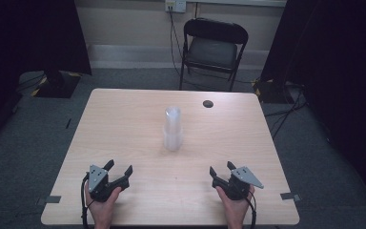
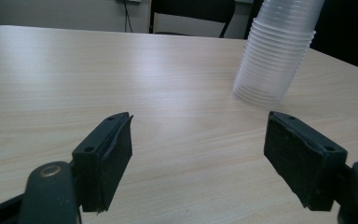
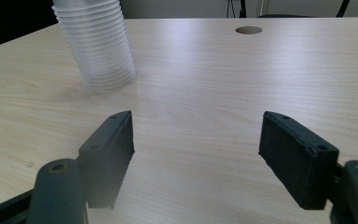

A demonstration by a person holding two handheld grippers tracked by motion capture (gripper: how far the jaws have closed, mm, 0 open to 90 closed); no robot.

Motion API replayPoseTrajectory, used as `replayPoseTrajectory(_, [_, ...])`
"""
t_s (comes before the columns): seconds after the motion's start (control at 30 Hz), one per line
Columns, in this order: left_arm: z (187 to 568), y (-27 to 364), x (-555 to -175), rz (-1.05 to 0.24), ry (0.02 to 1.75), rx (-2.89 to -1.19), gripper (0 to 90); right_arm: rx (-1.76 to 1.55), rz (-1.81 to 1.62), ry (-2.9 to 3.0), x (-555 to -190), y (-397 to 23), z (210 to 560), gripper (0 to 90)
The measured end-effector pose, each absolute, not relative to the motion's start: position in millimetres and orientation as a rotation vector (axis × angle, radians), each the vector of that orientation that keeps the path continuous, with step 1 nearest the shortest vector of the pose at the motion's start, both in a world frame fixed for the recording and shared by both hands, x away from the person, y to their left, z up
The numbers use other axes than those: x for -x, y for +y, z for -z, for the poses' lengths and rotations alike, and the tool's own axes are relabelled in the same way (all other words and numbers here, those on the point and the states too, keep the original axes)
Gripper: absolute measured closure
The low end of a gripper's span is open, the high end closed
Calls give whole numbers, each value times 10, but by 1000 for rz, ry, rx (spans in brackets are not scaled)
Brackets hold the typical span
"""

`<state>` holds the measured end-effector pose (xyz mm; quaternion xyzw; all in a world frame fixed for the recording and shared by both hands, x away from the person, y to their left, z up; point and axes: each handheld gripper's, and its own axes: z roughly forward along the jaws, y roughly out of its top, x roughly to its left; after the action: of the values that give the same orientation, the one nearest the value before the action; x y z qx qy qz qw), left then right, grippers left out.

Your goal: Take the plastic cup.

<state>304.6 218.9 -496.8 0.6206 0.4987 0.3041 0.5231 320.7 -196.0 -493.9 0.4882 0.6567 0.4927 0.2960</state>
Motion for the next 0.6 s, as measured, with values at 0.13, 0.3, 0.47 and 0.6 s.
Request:
replayPoseTrajectory(0.13, [4970, 2210, -3052, -709, 1200, -1475, 238, -1302, -1315, 1746, -3207, -1966, 4939, 269])
replayPoseTrajectory(0.3, [4976, 2247, -3060, -677, 1228, -1429, 226, -1299, -1312, 1735, -3201, -1963, 4939, 274])
replayPoseTrajectory(0.47, [4965, 2220, -3069, -690, 1248, -1454, 215, -1283, -1295, 1739, -3193, -1943, 4938, 300])
replayPoseTrajectory(0.6, [4938, 2170, -3058, -703, 1239, -1471, 206, -1285, -1299, 1740, -3196, -1948, 4938, 302])
